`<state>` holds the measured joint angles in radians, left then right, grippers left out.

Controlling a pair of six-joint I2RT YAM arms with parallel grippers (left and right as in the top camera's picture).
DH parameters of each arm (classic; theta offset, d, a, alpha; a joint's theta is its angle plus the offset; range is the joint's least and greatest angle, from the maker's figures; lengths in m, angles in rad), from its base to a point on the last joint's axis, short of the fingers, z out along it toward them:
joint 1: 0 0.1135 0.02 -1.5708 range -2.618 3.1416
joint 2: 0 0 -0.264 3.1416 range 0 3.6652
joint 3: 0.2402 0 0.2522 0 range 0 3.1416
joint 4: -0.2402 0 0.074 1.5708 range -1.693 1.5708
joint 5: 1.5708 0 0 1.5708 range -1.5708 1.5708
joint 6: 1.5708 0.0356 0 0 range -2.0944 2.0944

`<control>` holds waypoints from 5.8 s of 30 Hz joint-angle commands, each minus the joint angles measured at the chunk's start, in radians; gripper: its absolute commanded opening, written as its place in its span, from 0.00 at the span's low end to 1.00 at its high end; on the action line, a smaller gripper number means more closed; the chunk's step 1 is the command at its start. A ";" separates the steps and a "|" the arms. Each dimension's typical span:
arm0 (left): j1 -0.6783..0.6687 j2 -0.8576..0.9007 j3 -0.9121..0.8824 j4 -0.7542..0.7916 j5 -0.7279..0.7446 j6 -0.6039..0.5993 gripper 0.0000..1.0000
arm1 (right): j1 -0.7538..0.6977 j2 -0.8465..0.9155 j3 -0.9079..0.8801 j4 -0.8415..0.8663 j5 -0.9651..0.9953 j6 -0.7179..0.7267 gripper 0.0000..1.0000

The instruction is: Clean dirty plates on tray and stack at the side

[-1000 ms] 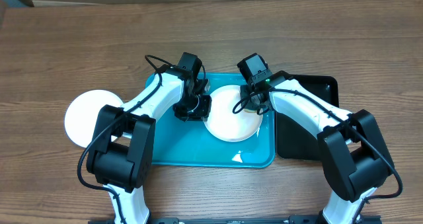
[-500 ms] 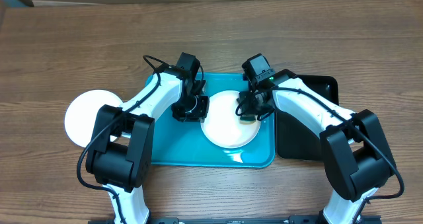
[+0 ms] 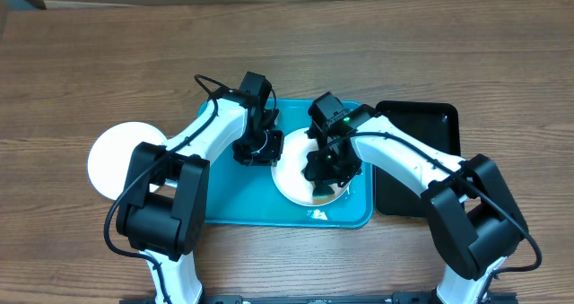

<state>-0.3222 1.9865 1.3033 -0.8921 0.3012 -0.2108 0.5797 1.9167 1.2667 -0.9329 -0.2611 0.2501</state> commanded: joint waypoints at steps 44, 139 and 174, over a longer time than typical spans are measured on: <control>-0.240 -0.477 0.006 -0.049 -1.277 -0.002 0.04 | -0.512 -0.285 -0.510 0.346 0.153 0.301 0.04; 0.478 -0.455 -0.016 -0.159 -0.013 0.126 0.58 | -0.501 -0.292 -0.193 0.138 0.051 0.003 0.04; 0.314 -0.455 -0.016 -0.167 -0.020 0.126 0.62 | -0.504 -0.248 0.002 -0.052 0.136 0.010 0.79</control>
<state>-0.0051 1.5299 1.2945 -1.0588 0.2665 -0.1005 0.0734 1.6901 1.2057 -0.9611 -0.1562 0.2615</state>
